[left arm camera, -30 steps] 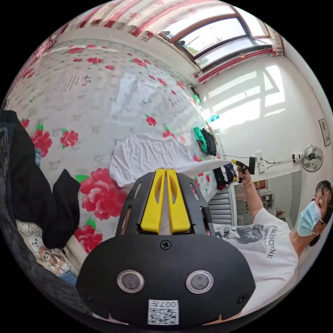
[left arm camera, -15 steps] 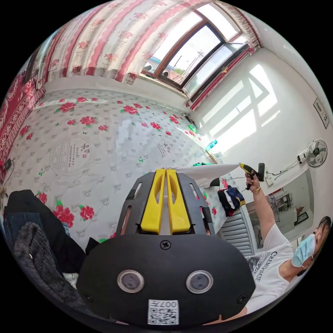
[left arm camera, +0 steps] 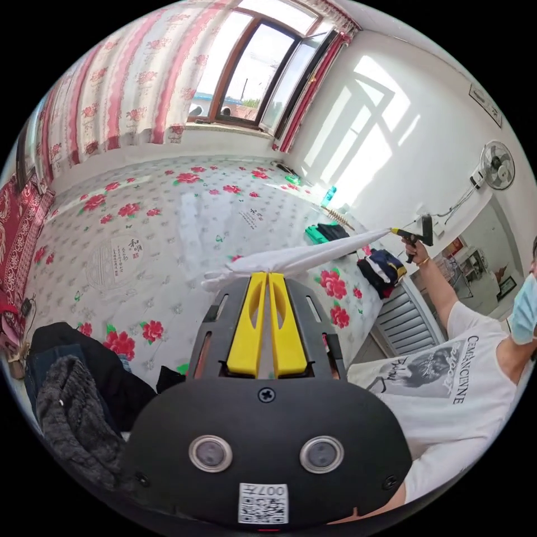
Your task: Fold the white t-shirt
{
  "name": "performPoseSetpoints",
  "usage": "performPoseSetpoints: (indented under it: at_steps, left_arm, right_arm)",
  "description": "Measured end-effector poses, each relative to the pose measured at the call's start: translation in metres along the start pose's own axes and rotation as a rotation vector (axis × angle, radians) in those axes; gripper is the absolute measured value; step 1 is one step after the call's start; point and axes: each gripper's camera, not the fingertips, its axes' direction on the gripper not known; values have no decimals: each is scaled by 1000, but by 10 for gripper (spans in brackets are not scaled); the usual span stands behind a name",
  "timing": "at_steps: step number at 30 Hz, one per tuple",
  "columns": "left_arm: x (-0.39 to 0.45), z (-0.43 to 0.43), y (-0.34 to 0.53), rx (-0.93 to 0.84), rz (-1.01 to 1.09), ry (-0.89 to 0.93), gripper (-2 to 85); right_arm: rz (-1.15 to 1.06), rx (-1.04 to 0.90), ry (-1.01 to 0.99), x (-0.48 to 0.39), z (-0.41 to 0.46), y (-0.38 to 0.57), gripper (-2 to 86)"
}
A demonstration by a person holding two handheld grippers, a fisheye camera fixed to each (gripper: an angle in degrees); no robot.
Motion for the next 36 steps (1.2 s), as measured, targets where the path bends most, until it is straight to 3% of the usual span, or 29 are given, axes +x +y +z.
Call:
performPoseSetpoints:
  at_steps: [5,11,17,29,36]
  left_arm:
    - [2,72,89,-162,-107,-7,-10]
    - [-5,171,199,-449,-287,10,-10]
    - [5,195,257,-616,-334,23,-10]
    - [7,186,293,-627,-402,66,-10]
    - [-21,136,239,-391,-384,195,-10]
  right_arm:
    - [63,-211,45,0,62,93,-3]
    - [319,-404,-46,16,149,211,-3]
    - [383,-554,-25,10,175,273,-3]
    - [430,-625,-29,15,182,307,-3]
    - [442,-461,-197,38,139,260,-3]
